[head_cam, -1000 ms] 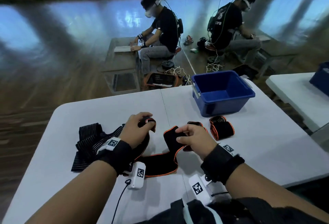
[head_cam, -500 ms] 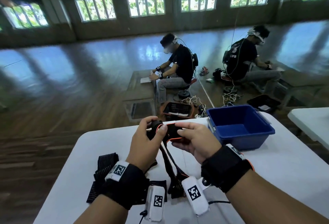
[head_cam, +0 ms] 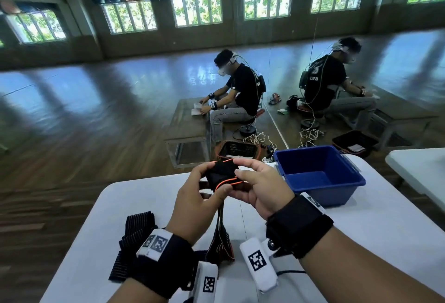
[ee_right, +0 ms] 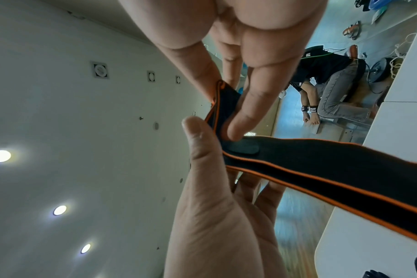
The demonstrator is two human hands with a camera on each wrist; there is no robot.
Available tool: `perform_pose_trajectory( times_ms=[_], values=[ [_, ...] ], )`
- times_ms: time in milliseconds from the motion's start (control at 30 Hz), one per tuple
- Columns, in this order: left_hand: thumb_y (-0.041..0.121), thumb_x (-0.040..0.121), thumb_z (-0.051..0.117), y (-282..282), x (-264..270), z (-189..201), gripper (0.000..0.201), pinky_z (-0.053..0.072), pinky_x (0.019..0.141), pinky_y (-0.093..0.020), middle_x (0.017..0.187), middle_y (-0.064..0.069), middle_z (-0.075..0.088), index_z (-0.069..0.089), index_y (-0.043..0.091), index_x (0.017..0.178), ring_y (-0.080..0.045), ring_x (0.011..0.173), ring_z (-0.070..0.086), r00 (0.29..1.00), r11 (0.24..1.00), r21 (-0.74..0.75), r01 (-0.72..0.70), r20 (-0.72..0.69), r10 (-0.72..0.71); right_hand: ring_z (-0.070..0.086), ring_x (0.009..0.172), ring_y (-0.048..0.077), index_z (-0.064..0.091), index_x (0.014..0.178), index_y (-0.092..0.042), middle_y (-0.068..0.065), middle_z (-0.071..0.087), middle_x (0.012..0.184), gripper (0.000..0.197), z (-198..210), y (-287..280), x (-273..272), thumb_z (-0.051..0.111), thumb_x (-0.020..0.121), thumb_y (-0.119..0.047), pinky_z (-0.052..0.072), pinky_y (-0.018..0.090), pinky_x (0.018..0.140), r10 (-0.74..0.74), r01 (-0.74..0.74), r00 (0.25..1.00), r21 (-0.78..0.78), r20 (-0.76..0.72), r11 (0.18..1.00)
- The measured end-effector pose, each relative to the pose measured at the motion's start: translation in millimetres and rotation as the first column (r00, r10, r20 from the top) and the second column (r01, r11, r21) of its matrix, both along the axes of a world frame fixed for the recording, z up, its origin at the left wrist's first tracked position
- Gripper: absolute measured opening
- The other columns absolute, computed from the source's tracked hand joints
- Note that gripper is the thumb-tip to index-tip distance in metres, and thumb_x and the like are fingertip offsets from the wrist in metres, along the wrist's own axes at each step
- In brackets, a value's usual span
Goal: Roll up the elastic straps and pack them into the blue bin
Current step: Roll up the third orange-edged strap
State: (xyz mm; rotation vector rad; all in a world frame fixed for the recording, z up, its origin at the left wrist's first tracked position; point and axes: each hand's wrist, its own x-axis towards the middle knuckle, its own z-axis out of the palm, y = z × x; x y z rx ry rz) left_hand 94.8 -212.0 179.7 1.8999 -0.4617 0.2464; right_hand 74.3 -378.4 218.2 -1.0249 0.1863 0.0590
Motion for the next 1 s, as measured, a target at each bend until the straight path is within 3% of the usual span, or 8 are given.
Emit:
perform_pose_trajectory(
  times_ms=[133, 267, 433, 567, 733, 800, 900, 1000],
  values=[
    [0.057, 0.096, 0.046, -5.6, -0.4, -7.7, 0.062, 0.048, 0.105, -0.036, 0.149, 0.017, 0.045, 0.038, 0.029, 0.151, -0.004, 0.139, 0.042, 0.985, 0.98, 0.194, 0.043, 0.153, -0.074, 0.07, 0.093, 0.036, 0.056, 0.127, 0.003, 0.031, 0.064, 0.12, 0.029, 4.3, -2.7, 2.2, 0.054, 0.099, -0.002, 0.063, 0.042, 0.07, 0.023, -0.023, 1.0, 0.01, 0.02, 1.0],
    [0.063, 0.098, 0.031, -9.3, -3.3, -10.8, 0.069, 0.023, 0.123, -0.038, 0.167, 0.008, 0.013, 0.021, 0.033, 0.159, -0.003, 0.152, 0.012, 0.988, 0.955, 0.298, 0.011, 0.141, -0.056, 0.071, 0.083, 0.026, 0.054, 0.127, 0.002, 0.014, 0.07, 0.092, 0.032, 6.1, -8.0, 0.8, 0.056, 0.096, 0.004, 0.063, 0.042, 0.073, 0.049, -0.042, 0.996, -0.095, 0.072, 0.995],
    [0.059, 0.099, 0.034, -9.4, -10.0, -2.9, 0.066, 0.024, 0.122, -0.032, 0.164, 0.014, 0.018, 0.022, 0.034, 0.158, -0.002, 0.151, 0.017, 0.986, 0.954, 0.298, 0.031, 0.148, -0.078, 0.069, 0.076, 0.025, 0.055, 0.122, -0.004, 0.014, 0.071, 0.099, 0.03, 12.4, -11.2, -2.8, 0.056, 0.094, 0.006, 0.059, 0.032, 0.059, 0.08, -0.051, 0.992, -0.267, 0.1, 0.962],
    [0.049, 0.1, 0.04, -9.4, -14.3, 1.0, 0.058, 0.038, 0.114, -0.031, 0.146, 0.008, 0.042, 0.036, 0.027, 0.154, -0.014, 0.141, 0.04, 0.984, 0.98, 0.179, 0.088, 0.139, -0.113, 0.066, 0.07, 0.02, 0.06, 0.122, -0.003, 0.02, 0.07, 0.101, 0.029, 18.5, -14.6, -3.8, 0.054, 0.095, 0.006, 0.054, 0.028, 0.055, 0.104, -0.046, 0.987, -0.409, 0.121, 0.911],
    [0.019, 0.094, 0.057, -4.9, -13.7, 4.5, 0.036, 0.052, 0.096, -0.049, 0.116, 0.0, 0.066, 0.063, 0.03, 0.128, -0.022, 0.108, 0.064, 0.997, 0.987, -0.144, 0.078, 0.023, -0.075, 0.066, 0.082, 0.028, 0.063, 0.114, -0.006, 0.026, 0.068, 0.101, 0.023, 21.2, -20.7, -2.9, 0.053, 0.095, 0.004, 0.056, 0.041, 0.072, 0.053, 0.018, 0.987, -0.424, 0.155, 0.906],
    [0.014, 0.09, 0.059, -7.9, -15.1, 8.2, 0.032, 0.053, 0.087, -0.043, 0.107, 0.005, 0.068, 0.065, 0.027, 0.12, -0.02, 0.096, 0.065, 0.996, 0.974, -0.212, 0.084, -0.001, -0.086, 0.067, 0.086, 0.03, 0.06, 0.114, -0.011, 0.029, 0.068, 0.105, 0.021, 20.5, -17.3, -4.5, 0.054, 0.097, 0.001, 0.057, 0.046, 0.081, 0.014, 0.06, 0.982, -0.383, 0.186, 0.922],
    [0.016, 0.089, 0.06, -16.4, -18.4, 13.8, 0.029, 0.053, 0.086, -0.033, 0.107, -0.001, 0.07, 0.063, 0.023, 0.117, -0.024, 0.099, 0.066, 0.997, 0.956, -0.285, 0.064, -0.014, -0.071, 0.07, 0.098, 0.031, 0.054, 0.12, -0.019, 0.023, 0.07, 0.108, 0.021, 15.3, -10.0, -7.9, 0.056, 0.1, -0.012, 0.054, 0.054, 0.095, -0.12, 0.197, 0.966, -0.347, 0.23, 0.917],
    [0.017, 0.089, 0.058, -22.5, -18.7, 16.8, 0.03, 0.055, 0.092, -0.04, 0.112, -0.01, 0.07, 0.063, 0.019, 0.119, -0.03, 0.105, 0.067, 0.997, 0.917, -0.399, 0.001, -0.073, -0.033, 0.069, 0.105, 0.023, 0.048, 0.128, -0.024, 0.008, 0.072, 0.109, 0.031, 6.5, -1.4, -17.2, 0.058, 0.098, -0.029, 0.052, 0.052, 0.098, -0.17, 0.26, 0.952, -0.382, 0.254, 0.887]
  ],
)
